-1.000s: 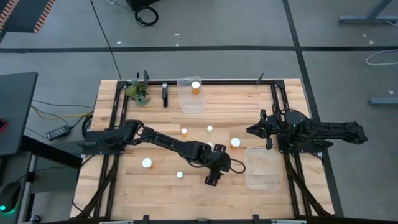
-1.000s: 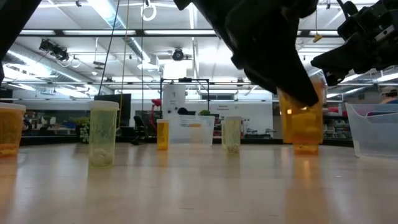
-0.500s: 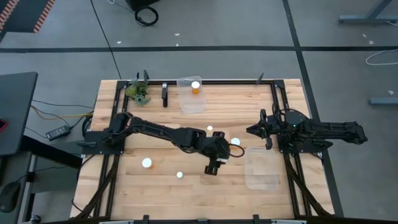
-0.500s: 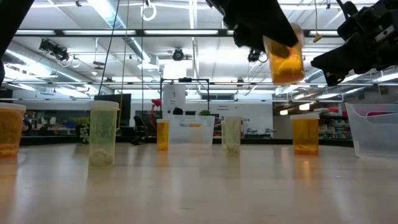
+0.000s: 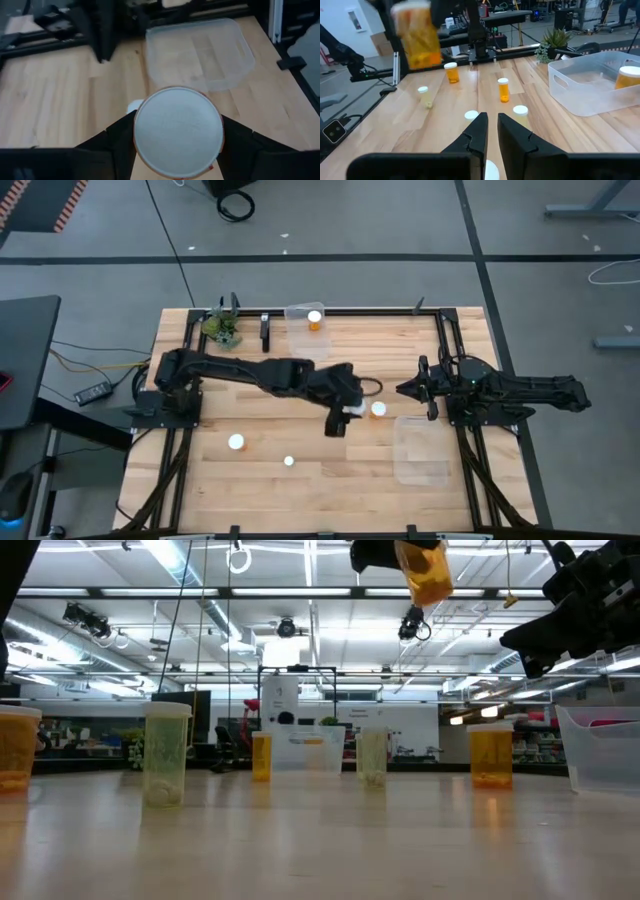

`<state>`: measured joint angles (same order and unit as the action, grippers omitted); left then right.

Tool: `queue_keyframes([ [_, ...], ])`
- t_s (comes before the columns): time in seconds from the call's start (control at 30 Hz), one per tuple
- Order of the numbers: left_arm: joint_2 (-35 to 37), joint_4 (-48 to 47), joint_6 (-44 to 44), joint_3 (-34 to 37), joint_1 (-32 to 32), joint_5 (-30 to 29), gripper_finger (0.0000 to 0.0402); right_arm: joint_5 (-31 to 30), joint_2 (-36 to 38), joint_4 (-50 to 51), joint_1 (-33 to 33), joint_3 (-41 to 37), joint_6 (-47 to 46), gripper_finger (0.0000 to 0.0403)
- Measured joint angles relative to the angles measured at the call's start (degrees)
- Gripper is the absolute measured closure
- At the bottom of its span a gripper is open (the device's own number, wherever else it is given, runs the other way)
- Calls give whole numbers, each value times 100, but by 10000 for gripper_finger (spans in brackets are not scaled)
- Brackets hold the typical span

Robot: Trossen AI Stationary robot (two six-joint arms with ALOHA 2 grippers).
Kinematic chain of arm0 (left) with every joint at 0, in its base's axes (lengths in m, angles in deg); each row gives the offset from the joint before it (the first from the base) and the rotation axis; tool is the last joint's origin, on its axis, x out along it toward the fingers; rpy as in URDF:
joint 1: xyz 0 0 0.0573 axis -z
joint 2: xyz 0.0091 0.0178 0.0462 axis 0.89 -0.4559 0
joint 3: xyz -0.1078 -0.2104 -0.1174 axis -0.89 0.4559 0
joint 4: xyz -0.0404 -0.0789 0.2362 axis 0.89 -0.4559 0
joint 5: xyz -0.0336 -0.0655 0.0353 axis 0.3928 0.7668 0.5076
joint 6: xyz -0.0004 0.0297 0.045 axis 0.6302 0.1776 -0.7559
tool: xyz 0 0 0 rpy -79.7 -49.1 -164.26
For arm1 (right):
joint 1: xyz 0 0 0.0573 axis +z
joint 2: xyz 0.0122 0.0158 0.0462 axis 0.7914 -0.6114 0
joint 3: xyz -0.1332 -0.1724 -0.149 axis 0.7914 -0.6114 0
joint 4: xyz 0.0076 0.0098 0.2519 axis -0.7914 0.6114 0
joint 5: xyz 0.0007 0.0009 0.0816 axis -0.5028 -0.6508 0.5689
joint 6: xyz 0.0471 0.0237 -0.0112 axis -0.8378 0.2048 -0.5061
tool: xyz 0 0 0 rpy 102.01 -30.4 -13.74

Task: Pick and place medicine bottles into bin by pill shape (circle, oval)
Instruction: Put the orange capsule bottle into the top transparent bin

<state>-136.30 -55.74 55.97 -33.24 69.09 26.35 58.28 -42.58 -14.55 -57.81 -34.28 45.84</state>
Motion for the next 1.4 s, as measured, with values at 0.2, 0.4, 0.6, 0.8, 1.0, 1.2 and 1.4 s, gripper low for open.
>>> queue_keyframes([
  [0.2, 314, -162, 28, 0, -223, 0, 174, 0, 0, 0, 0, 0, 0, 354],
  [0.4, 465, -329, 45, 0, -467, 2, 178, -2, 0, 0, 0, 0, 0, 354],
  [0.6, 465, -572, 50, 0, -843, -1, 175, 0, 0, -2, -1, 0, 0, 354],
  [0.8, 455, -692, 48, 0, -1196, 0, 178, 0, 0, -2, 0, 0, 0, 354],
  [1.0, 451, -773, -9, 0, -1541, -1, 175, 0, 0, -2, 0, 0, 0, 354],
  [1.2, 446, -775, -145, 0, -1902, 0, 176, 0, 0, -2, -2, 0, 0, 354],
  [1.4, 444, -777, -266, 0, -2307, -2, 177, 0, 0, -2, -1, 0, 0, 354],
])
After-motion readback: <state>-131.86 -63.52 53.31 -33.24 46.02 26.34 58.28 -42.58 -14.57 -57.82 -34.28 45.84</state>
